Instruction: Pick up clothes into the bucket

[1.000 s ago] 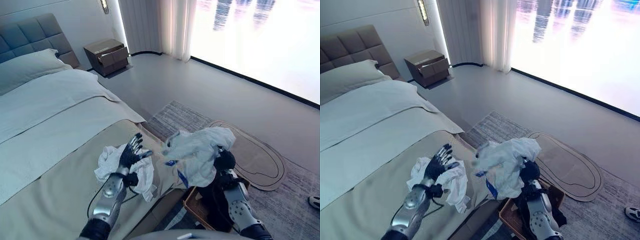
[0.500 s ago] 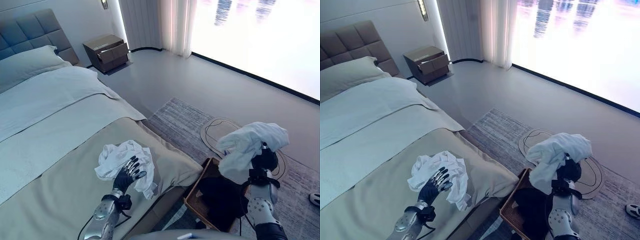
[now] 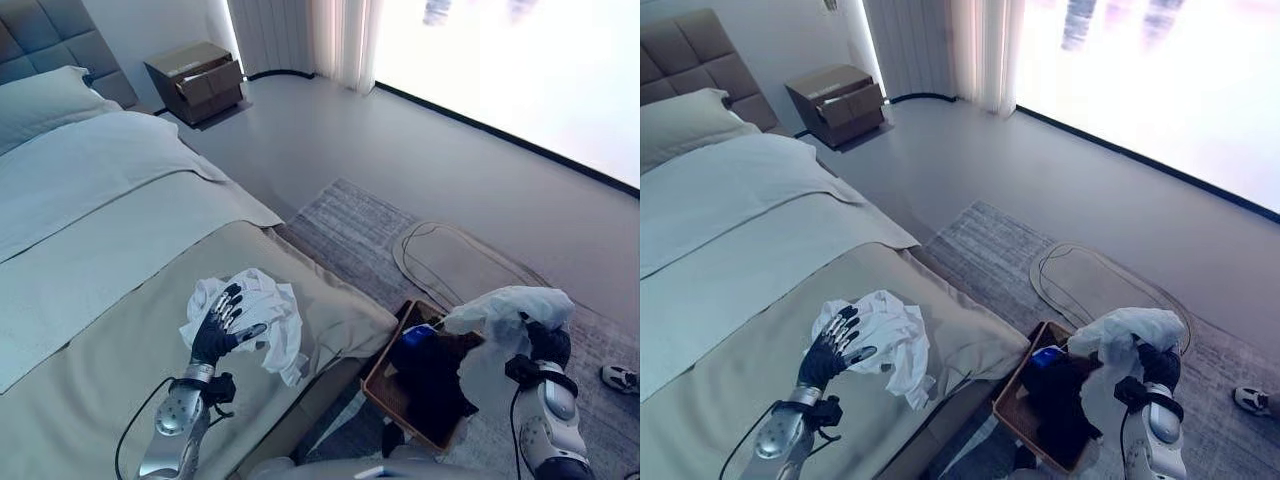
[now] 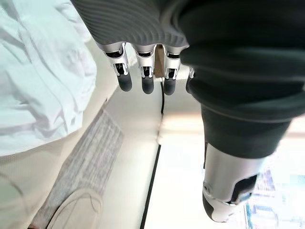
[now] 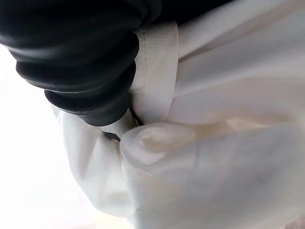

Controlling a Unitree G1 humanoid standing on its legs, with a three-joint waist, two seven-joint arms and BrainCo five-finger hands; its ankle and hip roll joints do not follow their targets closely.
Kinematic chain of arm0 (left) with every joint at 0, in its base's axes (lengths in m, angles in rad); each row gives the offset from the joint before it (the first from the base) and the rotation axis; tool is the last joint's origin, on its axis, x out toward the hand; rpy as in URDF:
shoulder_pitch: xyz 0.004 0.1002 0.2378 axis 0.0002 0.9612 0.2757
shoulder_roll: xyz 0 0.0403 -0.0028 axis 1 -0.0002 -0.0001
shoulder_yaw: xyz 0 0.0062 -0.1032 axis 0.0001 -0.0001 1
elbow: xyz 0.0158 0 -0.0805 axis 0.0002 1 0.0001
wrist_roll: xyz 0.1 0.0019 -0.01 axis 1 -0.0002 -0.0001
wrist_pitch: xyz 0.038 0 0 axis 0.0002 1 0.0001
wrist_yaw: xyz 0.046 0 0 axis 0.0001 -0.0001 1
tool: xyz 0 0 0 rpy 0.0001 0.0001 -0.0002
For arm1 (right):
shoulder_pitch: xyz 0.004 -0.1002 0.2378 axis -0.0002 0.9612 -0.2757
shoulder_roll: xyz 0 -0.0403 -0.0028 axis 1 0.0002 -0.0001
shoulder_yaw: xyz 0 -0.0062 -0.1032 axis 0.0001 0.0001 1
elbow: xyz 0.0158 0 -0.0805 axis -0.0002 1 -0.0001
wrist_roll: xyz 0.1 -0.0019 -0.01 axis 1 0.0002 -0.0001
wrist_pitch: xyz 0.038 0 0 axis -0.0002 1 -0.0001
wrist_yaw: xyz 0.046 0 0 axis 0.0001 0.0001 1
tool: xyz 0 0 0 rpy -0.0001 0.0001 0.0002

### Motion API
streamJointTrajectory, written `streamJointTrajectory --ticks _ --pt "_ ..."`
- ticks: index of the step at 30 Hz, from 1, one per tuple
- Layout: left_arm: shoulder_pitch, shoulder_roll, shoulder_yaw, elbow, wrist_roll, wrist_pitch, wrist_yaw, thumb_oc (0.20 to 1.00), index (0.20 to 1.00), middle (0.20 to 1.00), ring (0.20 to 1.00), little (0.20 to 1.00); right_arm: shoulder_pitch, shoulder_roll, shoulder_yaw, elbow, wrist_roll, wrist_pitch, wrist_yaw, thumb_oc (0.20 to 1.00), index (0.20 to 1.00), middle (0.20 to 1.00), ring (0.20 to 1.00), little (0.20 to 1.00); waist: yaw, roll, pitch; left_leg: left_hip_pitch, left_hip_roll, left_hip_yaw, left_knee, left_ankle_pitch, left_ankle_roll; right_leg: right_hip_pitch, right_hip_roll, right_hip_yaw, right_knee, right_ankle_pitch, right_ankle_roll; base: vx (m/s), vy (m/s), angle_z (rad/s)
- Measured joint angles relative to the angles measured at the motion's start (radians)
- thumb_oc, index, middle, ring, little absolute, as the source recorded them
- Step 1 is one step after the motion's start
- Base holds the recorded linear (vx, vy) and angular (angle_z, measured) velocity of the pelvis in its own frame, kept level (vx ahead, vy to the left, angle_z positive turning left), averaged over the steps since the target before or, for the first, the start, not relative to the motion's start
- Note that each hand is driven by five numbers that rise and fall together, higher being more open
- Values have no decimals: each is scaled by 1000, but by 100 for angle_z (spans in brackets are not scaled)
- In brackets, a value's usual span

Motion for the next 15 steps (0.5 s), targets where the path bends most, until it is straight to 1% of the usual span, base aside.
streamJointTrajectory --ticks 1,2,3,4,6,7,8,10,12,14,15 --pt "-3 3 1 -23 -3 -4 17 1000 1000 1000 1000 1000 -23 -2 2 0 -5 -1 -10 200 200 200 200 200 3 2 29 -41 -1 2 41 0 0 -54 -6 12 52 1 -3 -232 34 -9" --pt "-10 14 -1 -48 -2 -18 31 1000 1000 1000 1000 1000 -52 -5 2 0 -7 -4 -18 200 200 200 200 200 3 0 56 -79 -3 2 81 -1 2 -93 -14 20 100 -9 -6 -194 27 -7" --pt "-30 26 -1 -63 -1 -36 41 1000 1000 1000 1000 1000 -90 -11 0 1 -7 -7 -27 200 200 200 200 200 2 10 101 -116 -3 1 111 -11 5 -129 -17 20 136 -19 -13 -226 20 2" --pt "-57 31 -1 -69 -2 -42 53 1000 1000 1000 1000 1000 -118 -14 0 1 -7 -10 -38 200 200 200 200 200 0 11 139 -158 -6 -7 150 -14 6 -175 -29 19 188 -36 -14 -171 12 15" --pt "-83 35 -1 -85 -11 -51 59 1000 1000 1000 1000 1000 -150 -15 4 2 -7 -12 -43 200 200 200 200 200 0 14 185 -203 -9 -19 200 -27 3 -225 -40 18 260 -57 -17 -127 21 18" --pt "-104 39 0 -93 -30 -66 59 1000 1000 1000 1000 1000 -179 -15 4 2 -7 -12 -47 200 200 200 200 200 1 16 225 -244 -13 -23 243 -43 5 -273 -51 19 327 -81 -20 -125 31 13" --pt "-117 48 1 -95 -36 -71 67 1000 1000 1000 1000 1000 -207 -16 9 3 -7 -13 -58 200 200 200 200 200 -1 12 248 -289 -18 -24 288 -65 10 -329 -64 25 385 -109 -27 -107 27 10" --pt "-124 54 0 -94 -40 -70 76 1000 1000 1000 1000 1000 -249 -15 11 16 -7 -13 -68 200 200 200 200 200 2 12 286 -330 -22 -23 332 -77 13 -379 -71 38 439 -123 -32 -106 13 -2" --pt "-118 60 -1 -95 -40 -71 90 1000 1000 1000 1000 1000 -273 -15 15 35 -6 -13 -82 200 200 200 200 200 5 10 289 -389 -18 -24 382 -97 18 -432 -74 47 483 -134 -37 -125 4 -1" --pt "-115 64 -2 -108 -40 -76 98 1000 1000 1000 1000 1000 -281 -20 18 37 -5 -26 -92 200 200 200 200 200 5 8 293 -444 -16 -28 423 -101 19 -481 -76 49 517 -140 -39 -107 -3 6" --pt "-118 74 -2 -132 -40 -84 102 1000 1000 1000 1000 1000 -292 -34 24 45 -4 -34 -99 200 200 200 200 200 5 3 301 -489 -16 -32 451 -108 14 -524 -80 50 546 -147 -40 -53 2 6"
